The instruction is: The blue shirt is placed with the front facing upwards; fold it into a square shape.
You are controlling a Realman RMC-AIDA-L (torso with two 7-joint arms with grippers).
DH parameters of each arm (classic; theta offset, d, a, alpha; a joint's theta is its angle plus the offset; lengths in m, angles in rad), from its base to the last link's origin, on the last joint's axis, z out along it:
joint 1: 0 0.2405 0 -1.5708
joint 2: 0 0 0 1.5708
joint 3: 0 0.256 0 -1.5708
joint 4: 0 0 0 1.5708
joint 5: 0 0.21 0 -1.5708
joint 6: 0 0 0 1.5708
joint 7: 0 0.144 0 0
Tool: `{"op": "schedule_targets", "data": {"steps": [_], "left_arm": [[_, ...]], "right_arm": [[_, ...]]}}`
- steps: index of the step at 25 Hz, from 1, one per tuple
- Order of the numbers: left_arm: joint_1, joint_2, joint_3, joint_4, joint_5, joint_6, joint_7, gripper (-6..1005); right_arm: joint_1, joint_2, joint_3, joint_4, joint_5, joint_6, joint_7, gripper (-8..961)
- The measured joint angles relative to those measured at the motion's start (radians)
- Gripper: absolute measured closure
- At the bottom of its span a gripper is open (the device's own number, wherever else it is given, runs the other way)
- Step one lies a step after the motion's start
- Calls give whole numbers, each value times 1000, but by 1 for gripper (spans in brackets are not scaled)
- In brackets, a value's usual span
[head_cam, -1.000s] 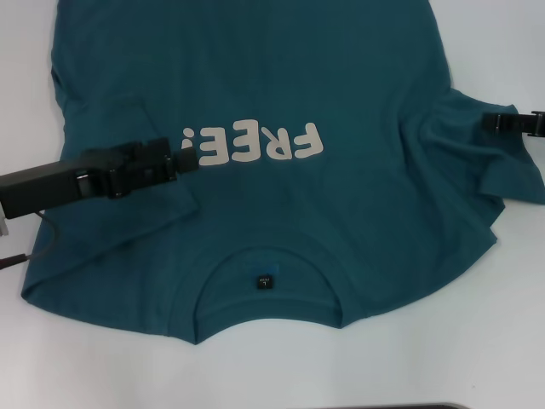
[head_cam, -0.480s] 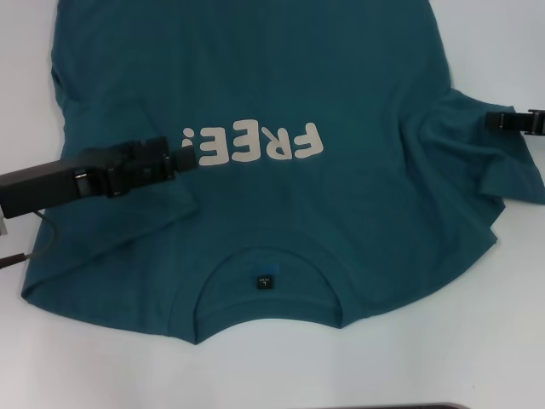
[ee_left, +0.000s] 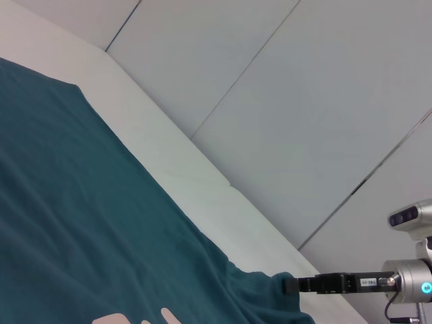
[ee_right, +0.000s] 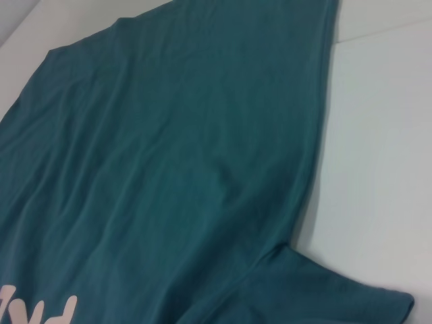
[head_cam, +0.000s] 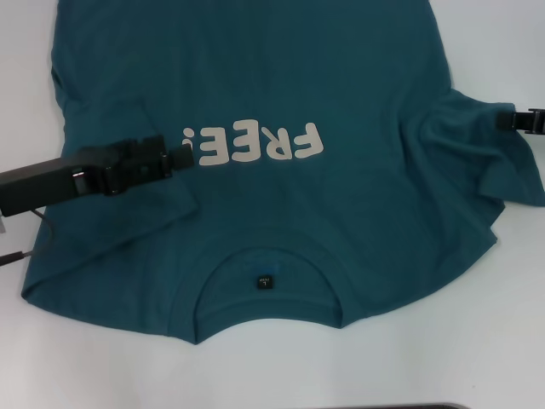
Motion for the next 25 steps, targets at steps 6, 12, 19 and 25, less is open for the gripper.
{"op": "schedule_targets", "data": {"steps": [6, 12, 19, 25], "left_arm": [[0, 0, 0, 0, 0, -1, 0, 123], [0, -3, -3, 0, 0, -1, 0, 123], [0, -7, -4, 0, -5, -1, 0, 123], [0, -10, -4, 0, -8, -1, 0, 123]], "right_arm": [[-4, -3, 7, 3, 8, 4, 0, 940], [-17, -16, 29, 14, 49, 50, -6, 941], [-37, -24, 94, 65, 61, 106, -7, 941], [-47, -31, 100, 76, 60, 109, -6, 940]]}}
